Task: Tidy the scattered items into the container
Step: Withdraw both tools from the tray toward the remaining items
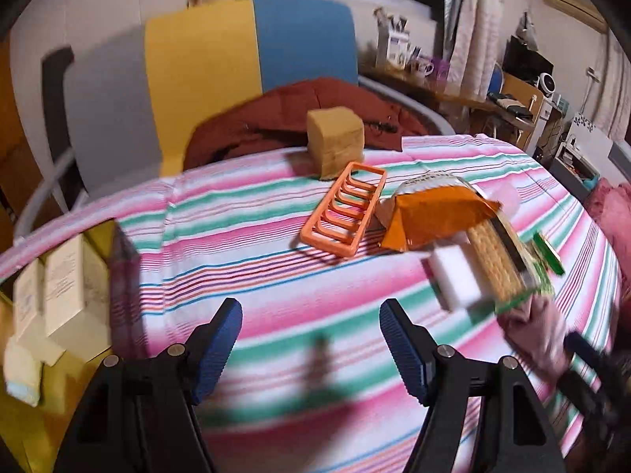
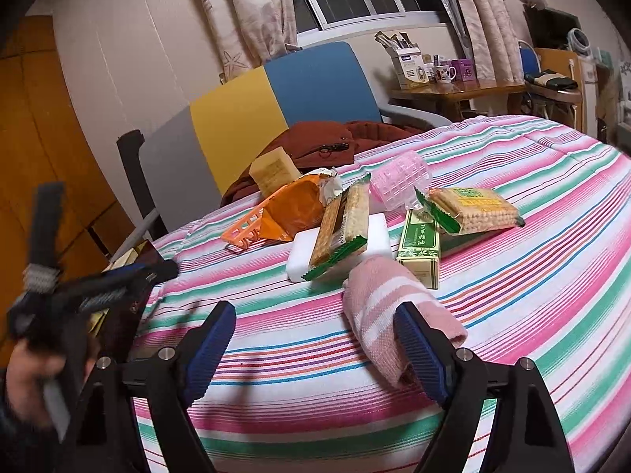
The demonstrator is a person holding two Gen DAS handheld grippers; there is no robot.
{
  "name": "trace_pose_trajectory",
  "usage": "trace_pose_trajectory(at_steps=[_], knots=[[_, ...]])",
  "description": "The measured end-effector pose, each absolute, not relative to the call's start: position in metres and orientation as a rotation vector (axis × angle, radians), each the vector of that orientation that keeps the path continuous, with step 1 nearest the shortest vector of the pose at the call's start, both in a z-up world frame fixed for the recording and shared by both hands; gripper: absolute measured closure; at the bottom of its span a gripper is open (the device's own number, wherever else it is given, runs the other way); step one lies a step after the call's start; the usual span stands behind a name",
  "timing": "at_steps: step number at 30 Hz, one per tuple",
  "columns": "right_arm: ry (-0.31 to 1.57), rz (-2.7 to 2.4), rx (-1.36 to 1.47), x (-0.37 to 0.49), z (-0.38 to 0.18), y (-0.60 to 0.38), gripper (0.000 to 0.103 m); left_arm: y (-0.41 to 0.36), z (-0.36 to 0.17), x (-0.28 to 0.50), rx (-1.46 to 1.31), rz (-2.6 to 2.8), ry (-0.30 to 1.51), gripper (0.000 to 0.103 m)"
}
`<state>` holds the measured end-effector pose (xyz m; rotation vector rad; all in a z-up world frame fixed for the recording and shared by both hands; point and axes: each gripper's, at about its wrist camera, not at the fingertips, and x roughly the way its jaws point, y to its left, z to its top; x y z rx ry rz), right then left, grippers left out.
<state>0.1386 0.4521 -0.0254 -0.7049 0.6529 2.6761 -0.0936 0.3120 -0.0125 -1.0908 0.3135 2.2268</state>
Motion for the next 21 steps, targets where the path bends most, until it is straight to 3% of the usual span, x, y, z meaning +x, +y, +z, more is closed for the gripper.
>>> trace_pose_trajectory(at_steps=[4,21], knots=[[0.662,2.703,-0.682,0.139,-0.026,0.454,0.017,0.331,-0.011,-0.122,-1.149,2.196,0.247,0.029],[0.674,2.82,-0.657,0.125,-0.036,0.452,0.013,0.405,-0.037,-0.158,-1.043,2.037,0.53,0.023]])
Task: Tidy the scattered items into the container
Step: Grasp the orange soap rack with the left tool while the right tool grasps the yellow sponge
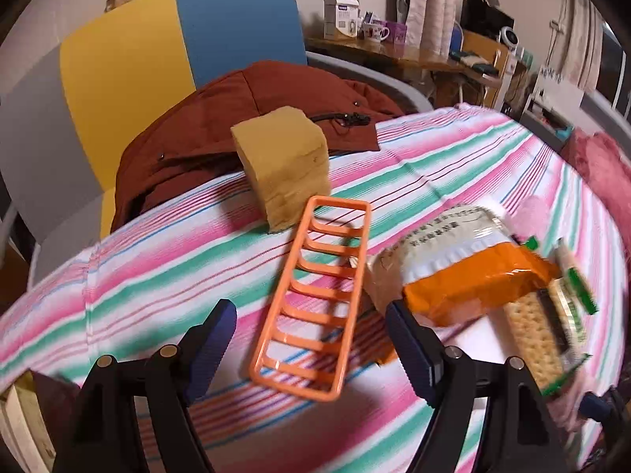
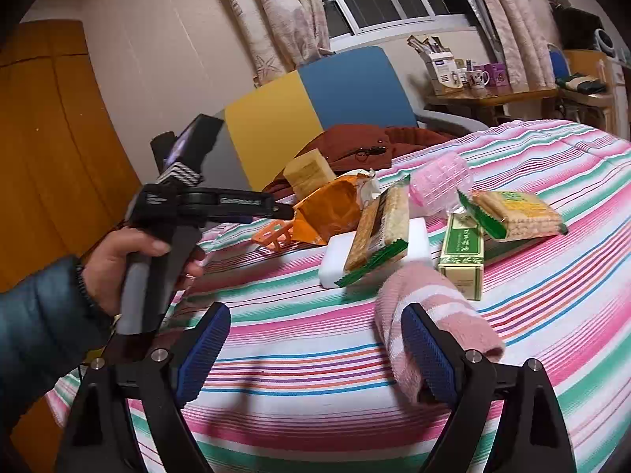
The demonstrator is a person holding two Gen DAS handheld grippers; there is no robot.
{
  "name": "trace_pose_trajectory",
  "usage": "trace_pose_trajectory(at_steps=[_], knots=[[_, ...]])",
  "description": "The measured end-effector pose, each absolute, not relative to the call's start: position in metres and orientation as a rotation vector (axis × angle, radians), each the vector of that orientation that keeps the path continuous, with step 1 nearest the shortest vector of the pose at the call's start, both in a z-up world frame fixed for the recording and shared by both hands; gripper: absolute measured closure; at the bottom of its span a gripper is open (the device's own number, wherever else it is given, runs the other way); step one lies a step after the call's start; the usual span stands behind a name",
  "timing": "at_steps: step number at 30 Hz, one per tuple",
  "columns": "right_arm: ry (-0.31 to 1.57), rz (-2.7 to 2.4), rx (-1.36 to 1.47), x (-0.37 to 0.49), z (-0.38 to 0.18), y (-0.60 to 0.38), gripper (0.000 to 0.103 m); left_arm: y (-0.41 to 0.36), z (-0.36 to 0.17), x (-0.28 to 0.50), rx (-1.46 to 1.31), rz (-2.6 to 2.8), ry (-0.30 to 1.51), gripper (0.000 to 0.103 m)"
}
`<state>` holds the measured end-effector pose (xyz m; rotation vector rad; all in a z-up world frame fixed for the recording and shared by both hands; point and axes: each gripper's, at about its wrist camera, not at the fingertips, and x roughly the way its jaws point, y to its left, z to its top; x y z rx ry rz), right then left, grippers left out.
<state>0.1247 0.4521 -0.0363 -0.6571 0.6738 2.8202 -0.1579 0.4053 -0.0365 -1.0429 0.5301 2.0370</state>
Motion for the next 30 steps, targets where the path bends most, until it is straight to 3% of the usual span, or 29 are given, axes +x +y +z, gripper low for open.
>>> trace_pose_trajectory(at_steps=[10,17,30], knots=[[0.739,2.828,-0.637,0.126,-0.042,0.457,0.013,0.411,-0.052,-0.178,-1.134,2.018,0.473,0.024],[0.758,2.824,-0.624,0.13,-0.043,0.457,0.013,0.413,-0.06,-0.164,-1.134,2.069,0.546,0.045],[0.77,2.813,-0.629,0.128,-0.045,0.459,0.013,0.328,-0.057,-0.091,-1.178,2.164,0.406,0.049]])
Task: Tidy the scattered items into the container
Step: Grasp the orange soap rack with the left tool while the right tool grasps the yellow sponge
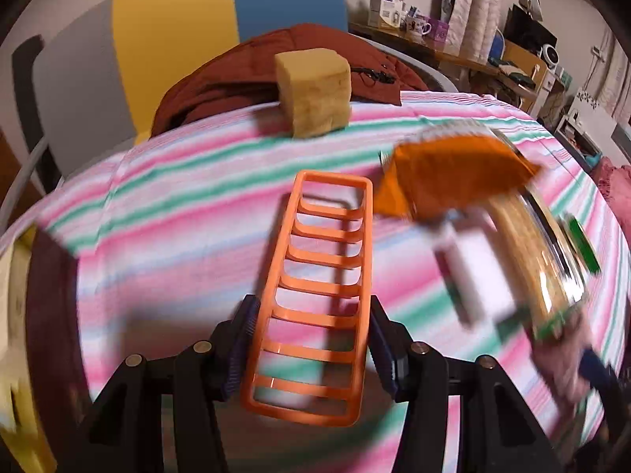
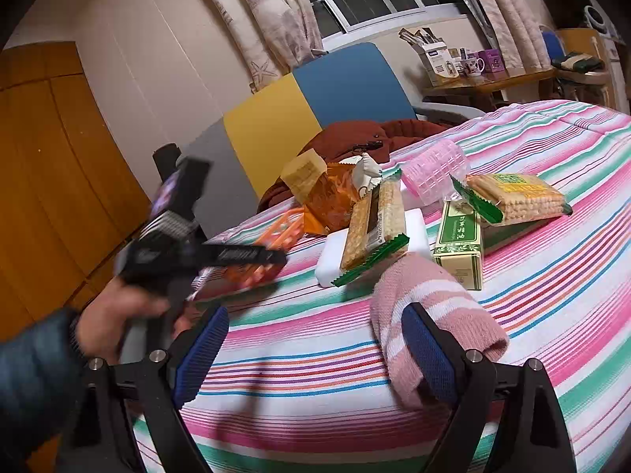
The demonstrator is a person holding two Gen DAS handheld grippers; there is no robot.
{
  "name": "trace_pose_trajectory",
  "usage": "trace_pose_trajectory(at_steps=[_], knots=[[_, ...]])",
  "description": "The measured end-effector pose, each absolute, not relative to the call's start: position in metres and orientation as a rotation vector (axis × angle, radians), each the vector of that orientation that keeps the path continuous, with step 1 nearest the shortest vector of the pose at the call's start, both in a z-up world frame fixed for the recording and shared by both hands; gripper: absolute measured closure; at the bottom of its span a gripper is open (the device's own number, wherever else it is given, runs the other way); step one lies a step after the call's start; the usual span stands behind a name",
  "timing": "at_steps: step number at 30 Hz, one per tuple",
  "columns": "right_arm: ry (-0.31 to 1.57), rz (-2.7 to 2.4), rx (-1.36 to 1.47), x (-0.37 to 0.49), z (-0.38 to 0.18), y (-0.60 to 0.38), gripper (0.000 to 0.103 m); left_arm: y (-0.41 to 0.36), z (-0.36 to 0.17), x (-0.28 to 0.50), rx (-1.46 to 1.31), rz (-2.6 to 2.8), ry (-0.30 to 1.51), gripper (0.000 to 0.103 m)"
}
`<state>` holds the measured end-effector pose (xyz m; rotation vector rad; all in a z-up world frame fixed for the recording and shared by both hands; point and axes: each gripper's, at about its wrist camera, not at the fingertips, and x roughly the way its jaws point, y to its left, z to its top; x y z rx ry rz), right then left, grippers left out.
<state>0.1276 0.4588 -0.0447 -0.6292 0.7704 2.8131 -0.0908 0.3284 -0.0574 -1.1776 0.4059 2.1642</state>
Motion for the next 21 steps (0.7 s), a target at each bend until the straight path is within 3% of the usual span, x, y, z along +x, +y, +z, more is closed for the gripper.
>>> trace_pose_trajectory(at_steps=[13,21], knots=[[0.56,2.83,-0.711,0.11,-0.006,0.438,0.013,0.261,-0.064,-0.019,-1.036,2.192,0.382,0.053],[0.442,2.897,-0.889,0.011,0.046,0.436,0.013,0.253,-0.064,-0.023,-1.02,2.172,0.28,0.053]])
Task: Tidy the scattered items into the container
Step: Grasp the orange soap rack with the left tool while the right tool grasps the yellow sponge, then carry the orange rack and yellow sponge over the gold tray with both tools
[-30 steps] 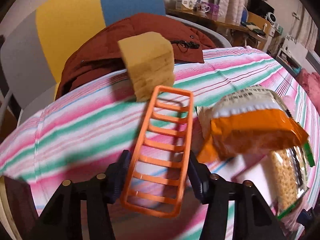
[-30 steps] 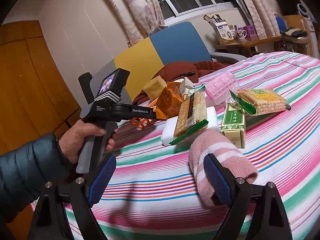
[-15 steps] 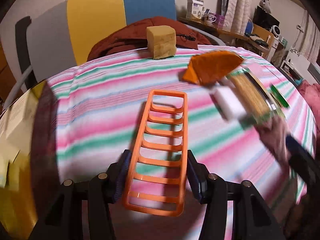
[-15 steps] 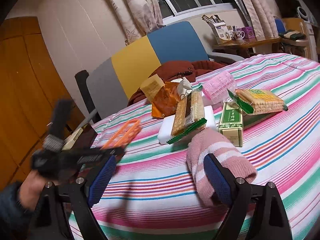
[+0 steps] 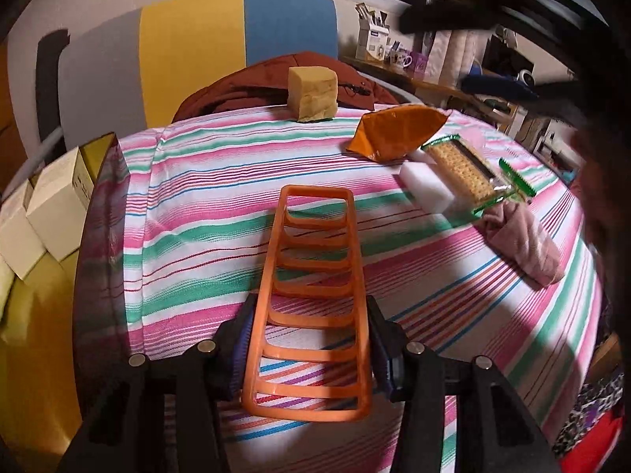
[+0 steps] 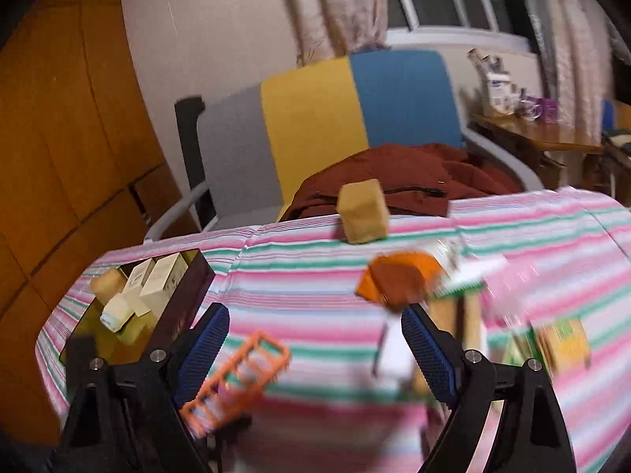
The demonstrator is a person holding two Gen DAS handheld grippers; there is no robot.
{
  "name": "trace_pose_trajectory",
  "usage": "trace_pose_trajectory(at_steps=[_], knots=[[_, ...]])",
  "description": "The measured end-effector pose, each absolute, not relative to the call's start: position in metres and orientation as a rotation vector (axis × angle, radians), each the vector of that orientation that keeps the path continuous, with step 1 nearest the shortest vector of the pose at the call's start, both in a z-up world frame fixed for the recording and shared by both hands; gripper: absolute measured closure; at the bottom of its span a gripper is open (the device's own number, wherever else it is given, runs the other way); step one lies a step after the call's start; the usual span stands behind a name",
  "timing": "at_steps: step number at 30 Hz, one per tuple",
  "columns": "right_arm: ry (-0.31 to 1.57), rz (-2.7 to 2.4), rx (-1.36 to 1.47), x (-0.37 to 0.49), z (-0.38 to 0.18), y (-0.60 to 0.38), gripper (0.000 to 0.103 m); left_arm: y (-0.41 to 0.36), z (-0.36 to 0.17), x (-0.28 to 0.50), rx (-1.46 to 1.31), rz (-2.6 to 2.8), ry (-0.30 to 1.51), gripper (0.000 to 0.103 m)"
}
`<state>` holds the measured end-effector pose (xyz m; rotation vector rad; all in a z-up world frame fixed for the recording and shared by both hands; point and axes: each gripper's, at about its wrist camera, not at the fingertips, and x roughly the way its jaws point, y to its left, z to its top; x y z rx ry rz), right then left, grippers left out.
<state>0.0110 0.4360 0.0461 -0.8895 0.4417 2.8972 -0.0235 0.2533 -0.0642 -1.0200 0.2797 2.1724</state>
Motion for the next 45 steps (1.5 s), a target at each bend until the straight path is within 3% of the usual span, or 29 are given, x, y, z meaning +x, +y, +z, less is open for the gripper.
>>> trace_pose_trajectory(at_steps=[10,19,20,22,23,27,45], knots=[[0.337,2.743,-1.115,-0.139,0.038,0.465,0.013,0.248,-0.065,-0.025,-1.016,2.158,0.214,0.053],[0.294,2.618,-1.204,-0.206,0.018,0.489,0.013,0.246,-0.067,-0.027,-1.017,2.154,0.192,0.053],[0.276,2.603,-1.223,-0.211,0.015,0.489,0.015,0.246,-0.067,-0.027,-1.016,2.154,0.191,0.053],[0.227,2.572,-1.252,-0.218,0.008,0.488,0.039,0.245,-0.067,-0.027,-1.015,2.154,0.19,0.053],[0.188,2.55,-1.254,-0.219,0.005,0.487,0.044,0.245,-0.067,-0.027,-1.014,2.155,0.19,0.053],[0.143,2.561,-1.211,-0.206,0.002,0.485,0.05,0.245,-0.067,-0.027,-1.012,2.156,0.189,0.053],[0.287,2.786,-0.988,-0.022,0.052,0.436,0.05,0.242,-0.066,-0.028,-0.998,2.163,0.182,0.053]])
